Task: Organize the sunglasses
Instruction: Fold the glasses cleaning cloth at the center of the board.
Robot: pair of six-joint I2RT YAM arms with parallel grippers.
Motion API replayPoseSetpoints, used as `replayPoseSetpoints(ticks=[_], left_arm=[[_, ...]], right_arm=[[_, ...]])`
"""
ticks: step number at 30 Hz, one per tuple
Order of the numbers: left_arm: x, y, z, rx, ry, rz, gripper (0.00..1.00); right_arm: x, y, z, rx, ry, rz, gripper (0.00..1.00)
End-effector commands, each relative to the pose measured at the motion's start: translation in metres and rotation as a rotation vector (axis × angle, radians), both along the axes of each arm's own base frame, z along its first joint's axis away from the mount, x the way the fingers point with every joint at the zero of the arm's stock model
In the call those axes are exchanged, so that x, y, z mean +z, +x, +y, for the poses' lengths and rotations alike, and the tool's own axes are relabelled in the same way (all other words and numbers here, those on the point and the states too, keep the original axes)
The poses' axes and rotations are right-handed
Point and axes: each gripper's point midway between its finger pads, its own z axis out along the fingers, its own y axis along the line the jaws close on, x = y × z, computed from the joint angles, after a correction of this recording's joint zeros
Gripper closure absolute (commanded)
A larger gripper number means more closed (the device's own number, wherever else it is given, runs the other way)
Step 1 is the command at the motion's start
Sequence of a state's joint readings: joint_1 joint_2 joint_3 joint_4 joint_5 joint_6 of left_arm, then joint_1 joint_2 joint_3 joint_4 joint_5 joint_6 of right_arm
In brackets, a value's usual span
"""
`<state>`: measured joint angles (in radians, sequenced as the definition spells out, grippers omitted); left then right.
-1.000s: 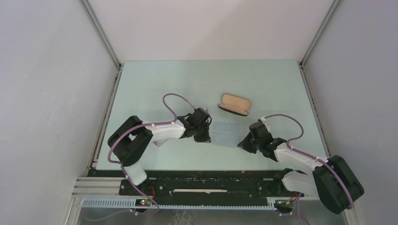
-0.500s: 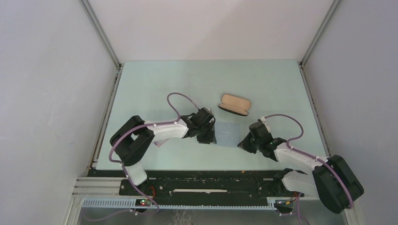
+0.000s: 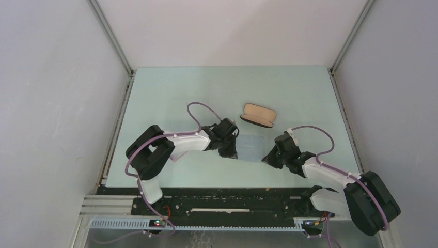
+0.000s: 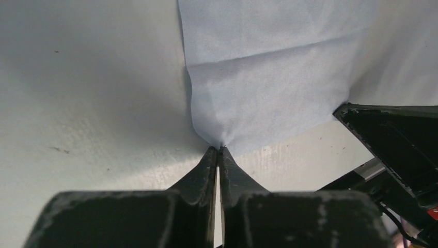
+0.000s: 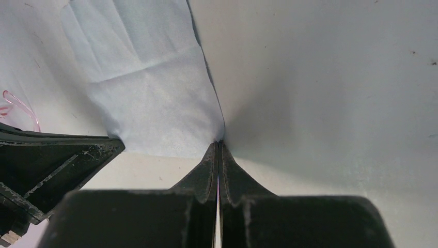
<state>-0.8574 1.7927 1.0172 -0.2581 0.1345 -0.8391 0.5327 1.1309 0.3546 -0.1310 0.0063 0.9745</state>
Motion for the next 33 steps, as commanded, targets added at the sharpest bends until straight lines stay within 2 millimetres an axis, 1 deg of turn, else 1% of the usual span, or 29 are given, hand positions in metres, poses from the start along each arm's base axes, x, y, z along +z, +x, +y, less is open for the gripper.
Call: replayPoseSetpoints(ticks=[1,2,5,11,18,27,33], left_arm=[[0.016,0.012,-0.005,0.011,0.002,-0.050,0.98],[0.017,0.013,-0.005,0.011,0.002,-0.055,1.00],[0.023,0.014,-0.004,0.010,-0.002,-0.070,1.00],[0.038,0.019,-0.010,-0.003,-0.023,-0.098,1.00],[0.048,0.032,-0.013,0.006,-0.051,-0.108,1.00],[0.062,0.053,-0.013,0.029,-0.077,-0.131,1.00],[0.063,0.063,-0.015,0.024,-0.086,-0.119,1.00]], right_arm=[[0.014,0.011,0.001,0.000,0.004,-0.047,1.00],[0.015,0.011,0.002,0.000,0.006,-0.049,1.00],[0.018,0.012,0.002,0.001,0.015,-0.059,1.00],[0.029,0.017,0.003,-0.008,0.044,-0.083,1.00],[0.036,0.024,0.003,-0.004,0.060,-0.097,1.00],[0.044,0.039,0.003,-0.003,0.051,-0.123,1.00],[0.048,0.053,0.003,-0.002,0.052,-0.133,1.00]])
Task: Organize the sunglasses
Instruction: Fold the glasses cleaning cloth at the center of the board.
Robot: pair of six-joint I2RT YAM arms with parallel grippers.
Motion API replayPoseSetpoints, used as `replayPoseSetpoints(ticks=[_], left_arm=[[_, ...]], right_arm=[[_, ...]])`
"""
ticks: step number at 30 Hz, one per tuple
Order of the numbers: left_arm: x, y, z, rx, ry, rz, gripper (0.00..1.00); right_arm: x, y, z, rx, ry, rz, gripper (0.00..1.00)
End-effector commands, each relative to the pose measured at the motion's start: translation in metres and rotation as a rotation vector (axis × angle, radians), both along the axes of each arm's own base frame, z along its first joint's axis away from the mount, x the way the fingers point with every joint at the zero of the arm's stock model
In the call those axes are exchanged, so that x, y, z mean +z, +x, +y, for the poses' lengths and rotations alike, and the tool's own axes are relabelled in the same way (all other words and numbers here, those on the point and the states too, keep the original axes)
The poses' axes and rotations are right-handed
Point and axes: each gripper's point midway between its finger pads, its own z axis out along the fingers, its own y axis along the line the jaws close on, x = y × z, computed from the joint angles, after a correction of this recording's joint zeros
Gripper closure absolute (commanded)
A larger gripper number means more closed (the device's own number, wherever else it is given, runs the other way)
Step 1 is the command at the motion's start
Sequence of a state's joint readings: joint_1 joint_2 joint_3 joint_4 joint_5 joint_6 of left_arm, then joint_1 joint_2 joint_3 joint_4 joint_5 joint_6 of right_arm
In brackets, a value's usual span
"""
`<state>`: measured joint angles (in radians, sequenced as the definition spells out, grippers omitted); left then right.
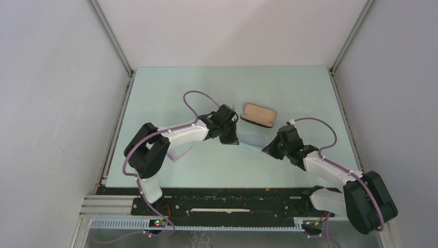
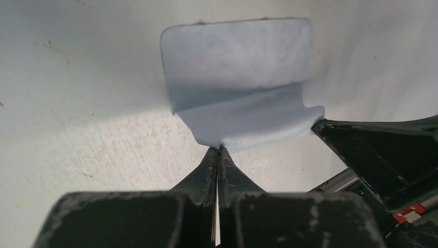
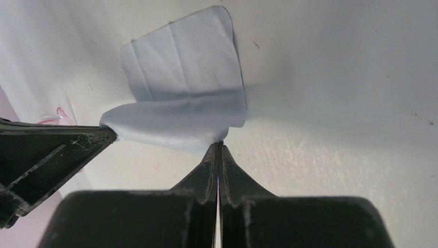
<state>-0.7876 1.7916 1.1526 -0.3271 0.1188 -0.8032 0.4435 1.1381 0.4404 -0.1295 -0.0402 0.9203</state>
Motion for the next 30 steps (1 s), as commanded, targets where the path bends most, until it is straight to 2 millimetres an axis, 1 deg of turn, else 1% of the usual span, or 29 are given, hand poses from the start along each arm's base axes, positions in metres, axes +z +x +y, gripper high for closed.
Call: replayPoseSetpoints(ticks=[1,8,10,13,17,19,23,25,30], left_arm=[[0.027,0.018,-0.014,-0.027,-0.053,-0.047,1.00],[0.025,0.026,-0.015,-0.027,-0.047,-0.036,1.00],[0.024,0.025,-0.013,-0.024,-0.043,-0.028,1.00],[0.022,0.019,-0.012,-0.030,-0.046,-0.007,1.00],[0.022,0.007,-0.008,-0.039,-0.056,0.021,1.00],[0.022,0.000,-0.005,-0.046,-0.057,0.028,1.00],[0.013,-0.018,-0.004,-0.082,-0.053,0.064,1.00],[0.006,-0.027,-0.005,-0.099,-0.046,0.081,1.00],[-0.007,-0.039,-0.009,-0.106,-0.060,0.120,1.00]], right_arm=[[0.018,0.022,0.006,0.016,0.012,-0.064,1.00],[0.021,0.033,0.008,0.020,0.010,-0.066,1.00],[0.021,0.036,0.008,0.021,0.009,-0.064,1.00],[0.023,0.037,0.007,0.021,0.010,-0.061,1.00],[0.023,0.033,0.005,0.024,0.003,-0.050,1.00],[0.021,0.027,0.003,0.026,-0.006,-0.034,1.00],[0.019,0.016,0.001,0.036,-0.004,-0.025,1.00],[0.015,0.010,0.004,0.050,-0.003,-0.019,1.00],[0.006,-0.003,0.014,0.077,-0.017,0.012,1.00]])
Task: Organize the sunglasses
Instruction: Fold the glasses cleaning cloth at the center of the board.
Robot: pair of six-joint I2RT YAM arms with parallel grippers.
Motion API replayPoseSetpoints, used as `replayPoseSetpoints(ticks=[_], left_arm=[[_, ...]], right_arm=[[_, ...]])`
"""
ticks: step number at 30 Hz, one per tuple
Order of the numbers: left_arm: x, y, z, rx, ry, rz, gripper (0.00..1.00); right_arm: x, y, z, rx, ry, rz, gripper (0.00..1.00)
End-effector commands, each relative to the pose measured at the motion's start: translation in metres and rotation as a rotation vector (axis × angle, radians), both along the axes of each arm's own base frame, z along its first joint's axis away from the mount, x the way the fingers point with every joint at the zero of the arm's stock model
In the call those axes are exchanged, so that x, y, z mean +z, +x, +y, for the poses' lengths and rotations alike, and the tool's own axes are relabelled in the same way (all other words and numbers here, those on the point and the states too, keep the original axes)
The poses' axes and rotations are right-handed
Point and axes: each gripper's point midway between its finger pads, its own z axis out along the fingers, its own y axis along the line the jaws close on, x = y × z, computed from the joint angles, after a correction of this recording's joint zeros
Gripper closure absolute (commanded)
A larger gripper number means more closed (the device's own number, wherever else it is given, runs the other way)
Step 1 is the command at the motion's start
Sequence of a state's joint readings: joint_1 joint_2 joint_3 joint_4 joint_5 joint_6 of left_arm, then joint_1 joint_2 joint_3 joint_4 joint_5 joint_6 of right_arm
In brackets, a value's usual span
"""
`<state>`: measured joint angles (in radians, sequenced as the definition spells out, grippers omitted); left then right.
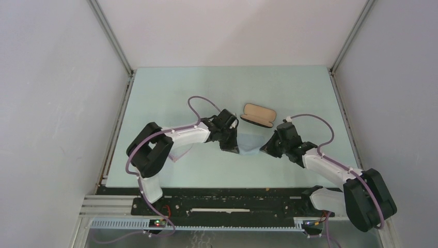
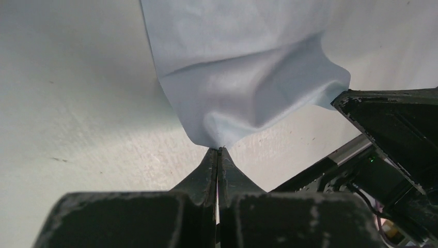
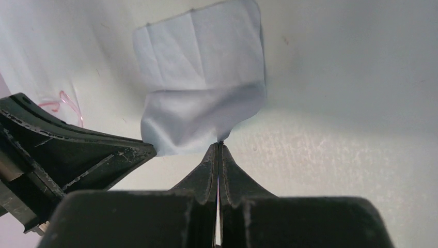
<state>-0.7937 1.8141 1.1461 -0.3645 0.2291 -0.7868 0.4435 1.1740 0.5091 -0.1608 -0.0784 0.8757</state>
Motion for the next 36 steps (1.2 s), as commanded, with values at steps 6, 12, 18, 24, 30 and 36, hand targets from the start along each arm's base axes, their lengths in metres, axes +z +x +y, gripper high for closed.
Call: replayPoseSetpoints(ticks=[6,12,18,24,30,36], left_arm=[[-0.001,-0.014,-0.005,-0.013,-0.042,0.016,1.00],[0.001,-0.012,-0.004,-0.003,-0.042,0.009,1.00],[0.003,-0.009,-0.010,0.008,-0.056,0.024,1.00],[0.008,0.001,-0.013,0.024,-0.073,0.028,1.00],[0.012,0.016,-0.013,0.041,-0.070,0.013,1.00],[0.011,0.028,-0.016,0.050,-0.066,0.007,1.00]], right_arm=[[-0.012,-0.013,0.004,0.002,-0.015,0.022,1.00],[-0.012,-0.010,-0.001,-0.008,-0.026,0.011,1.00],[-0.006,-0.002,-0.009,-0.031,-0.017,-0.010,1.00],[-0.002,0.004,-0.009,-0.030,-0.009,-0.024,1.00],[0.003,0.016,-0.006,-0.026,-0.005,-0.040,1.00],[0.003,0.029,-0.002,-0.028,-0.002,-0.046,1.00]])
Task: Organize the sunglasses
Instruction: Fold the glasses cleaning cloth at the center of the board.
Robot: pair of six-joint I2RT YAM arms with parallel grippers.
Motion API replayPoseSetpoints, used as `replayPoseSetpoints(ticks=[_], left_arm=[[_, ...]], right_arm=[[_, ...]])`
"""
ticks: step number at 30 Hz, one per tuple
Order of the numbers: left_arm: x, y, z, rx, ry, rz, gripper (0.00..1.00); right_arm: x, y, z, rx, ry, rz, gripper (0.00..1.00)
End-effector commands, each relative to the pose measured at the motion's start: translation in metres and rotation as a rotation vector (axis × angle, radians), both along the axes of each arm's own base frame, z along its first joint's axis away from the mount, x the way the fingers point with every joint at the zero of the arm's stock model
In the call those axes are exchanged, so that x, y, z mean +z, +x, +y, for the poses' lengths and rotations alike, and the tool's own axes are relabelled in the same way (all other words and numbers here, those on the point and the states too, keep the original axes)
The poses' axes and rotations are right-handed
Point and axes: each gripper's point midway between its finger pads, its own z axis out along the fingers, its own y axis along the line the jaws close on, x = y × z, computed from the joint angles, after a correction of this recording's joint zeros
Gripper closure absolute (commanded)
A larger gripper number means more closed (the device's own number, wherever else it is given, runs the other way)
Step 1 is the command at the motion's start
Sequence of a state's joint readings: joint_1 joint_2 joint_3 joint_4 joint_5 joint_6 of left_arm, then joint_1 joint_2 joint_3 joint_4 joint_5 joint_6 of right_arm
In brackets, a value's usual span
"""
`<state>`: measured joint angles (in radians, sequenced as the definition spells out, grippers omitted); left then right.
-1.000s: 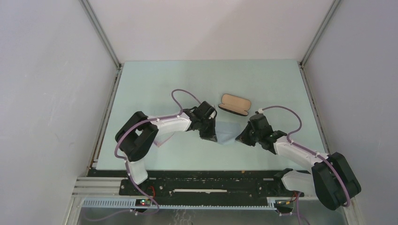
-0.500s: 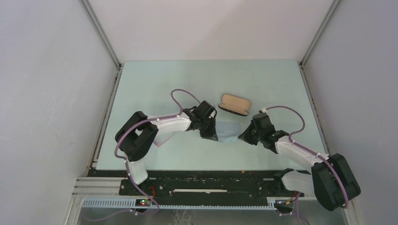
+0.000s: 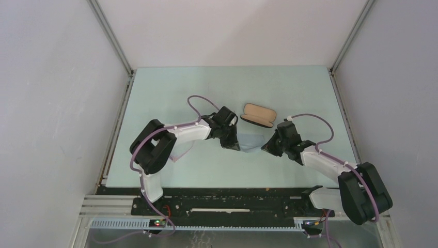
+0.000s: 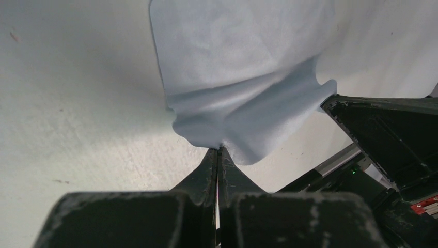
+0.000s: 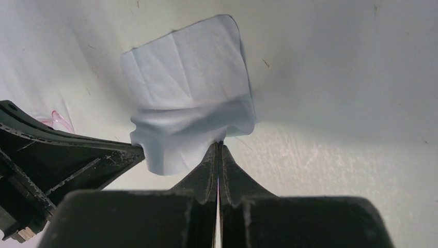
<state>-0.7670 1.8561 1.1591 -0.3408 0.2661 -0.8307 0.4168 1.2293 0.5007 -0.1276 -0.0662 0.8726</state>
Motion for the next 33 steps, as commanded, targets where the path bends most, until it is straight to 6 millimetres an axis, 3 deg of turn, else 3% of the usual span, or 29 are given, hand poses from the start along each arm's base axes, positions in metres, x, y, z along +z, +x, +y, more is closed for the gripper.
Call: replayPoseSetpoints(ticks=[1,21,33], left_arm=[[0.018,0.022,-0.013,0.009,-0.037,-0.043,1.00],[0.016,0.053,-0.008,0.056,-0.036,-0.055,1.00],[0.013,0.062,-0.010,0.060,-0.026,-0.053,1.00]], right_arm=[[0.017,0.025,0.007,0.006,0.020,-0.070,1.00],[0.015,0.049,0.007,-0.016,0.016,-0.069,1.00],[0.010,0.058,0.003,-0.042,0.027,-0.051,1.00]])
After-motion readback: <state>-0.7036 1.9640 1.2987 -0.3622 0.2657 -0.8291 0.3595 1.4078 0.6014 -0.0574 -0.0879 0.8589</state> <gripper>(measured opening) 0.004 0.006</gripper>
